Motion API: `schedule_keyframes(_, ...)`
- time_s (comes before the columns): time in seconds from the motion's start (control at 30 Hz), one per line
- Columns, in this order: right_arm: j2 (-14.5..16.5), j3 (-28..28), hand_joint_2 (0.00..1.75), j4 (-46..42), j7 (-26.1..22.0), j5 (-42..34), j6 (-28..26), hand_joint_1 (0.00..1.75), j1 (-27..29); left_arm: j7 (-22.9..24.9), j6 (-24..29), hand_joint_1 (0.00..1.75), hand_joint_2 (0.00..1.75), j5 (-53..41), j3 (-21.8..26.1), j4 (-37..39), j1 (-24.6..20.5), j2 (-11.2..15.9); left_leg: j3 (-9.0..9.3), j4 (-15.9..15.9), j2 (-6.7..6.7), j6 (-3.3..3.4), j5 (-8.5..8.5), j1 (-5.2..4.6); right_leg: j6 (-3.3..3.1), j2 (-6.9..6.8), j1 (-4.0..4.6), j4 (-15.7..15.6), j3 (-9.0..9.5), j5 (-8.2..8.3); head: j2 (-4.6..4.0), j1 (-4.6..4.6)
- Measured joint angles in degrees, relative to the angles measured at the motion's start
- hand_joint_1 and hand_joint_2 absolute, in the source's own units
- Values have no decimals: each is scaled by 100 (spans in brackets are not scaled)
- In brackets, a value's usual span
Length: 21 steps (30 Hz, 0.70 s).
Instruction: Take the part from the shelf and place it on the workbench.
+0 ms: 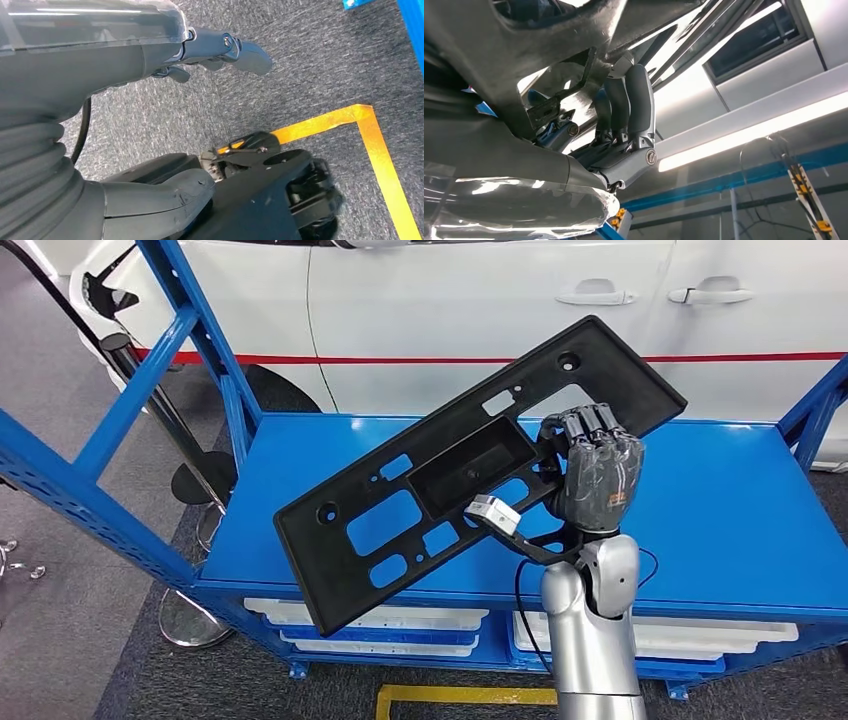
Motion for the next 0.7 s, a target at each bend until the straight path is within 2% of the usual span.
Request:
schedule_keyframes(0.03, 0, 71, 175, -23, 20, -26, 0, 175, 38, 28, 10, 0, 175, -8, 9, 0, 0, -14, 172, -375, 0, 14, 211, 4, 6, 4, -1, 0, 8, -4, 0, 0)
schedule_keyframes(0.1, 0, 228, 175, -84, 42, -77, 0, 175, 113, 102, 39, 0, 175, -22, 23, 3, -1, -42, 487, -1035, -4, 55, 451, -13, 39, 16, 11, -1, 14, -10, 0, -1)
schedule_keyframes(0.13, 0, 305, 175, -113, 46, -93, 0, 175, 154, 140, 53, 0, 175, -26, 34, 5, -2, -55, 560, -1190, -6, 76, 474, -27, 67, 20, 14, -6, 14, -7, 0, 0)
schedule_keyframes(0.23, -2, 481, 175, -177, 48, -136, -1, 175, 278, 212, 72, 0, 175, -34, 60, 11, 14, -82, 585, -1279, -10, 159, 510, -38, 166, 23, 13, -36, 21, 17, 0, 1)
schedule_keyframes(0.27, -5, 524, 175, -191, 52, -155, -1, 175, 302, 221, 72, 0, 175, -36, 65, 13, 17, -90, 589, -1310, -6, 196, 545, -29, 190, 21, 14, 12, 5, -41, 0, 3)
schedule_keyframes(0.3, -8, 563, 175, -201, 61, -171, -2, 175, 317, 225, 71, 0, 175, -41, 72, 13, 15, -96, 588, -1341, 1, 235, 578, -19, 205, 19, 17, 152, -49, -166, 0, 3)
schedule_keyframes(0.4, -21, 625, 175, -203, 98, -232, -2, 175, 360, 243, 67, 0, 175, -56, 95, 13, 0, -103, 544, -1356, 12, 306, 631, -43, 225, 15, 19, 1095, -417, -739, 0, 4)
schedule_keyframes(0.43, -29, 630, 175, -202, 105, -260, -2, 175, 379, 249, 60, 0, 175, -57, 103, 13, -1, -103, 522, -1352, 12, 319, 645, -55, 229, 14, 20, 1338, -501, -826, 0, 5)
schedule_keyframes(0.47, -39, 630, 175, -200, 109, -290, -1, 175, 393, 251, 53, 0, 175, -60, 113, 13, 0, -103, 496, -1344, 11, 325, 660, -64, 229, 14, 20, 1390, -491, -807, 0, 4)
schedule_keyframes(0.5, -49, 630, 175, -200, 108, -321, -1, 175, 399, 251, 43, 0, 175, -69, 122, 13, 1, -103, 472, -1333, 9, 325, 674, -71, 223, 13, 21, 1245, -383, -704, 0, 5)
schedule_keyframes(0.53, -57, 631, 175, -201, 104, -355, -1, 175, 399, 251, 33, 0, 175, -81, 130, 13, 1, -105, 445, -1314, 7, 319, 688, -75, 209, 12, 22, 919, -175, -542, 0, 5)
schedule_keyframes(0.6, -64, 636, 175, -208, 97, -414, -2, 175, 387, 255, 21, 0, 175, -107, 138, 13, 0, -111, 390, -1260, 1, 290, 710, -88, 174, 13, 40, 242, 203, -329, 0, 5)
schedule_keyframes(0.63, -66, 640, 175, -214, 96, -428, -2, 175, 383, 258, 19, 0, 175, -112, 139, 13, -1, -113, 364, -1237, 0, 263, 725, -93, 155, 16, 54, 42, 301, -274, 0, 4)
schedule_keyframes(0.7, -68, 648, 175, -228, 97, -432, -1, 175, 381, 264, 18, 0, 175, -122, 142, 14, 0, -115, 331, -1228, -2, 195, 771, -93, 115, 23, 81, -22, 292, -218, 0, 3)
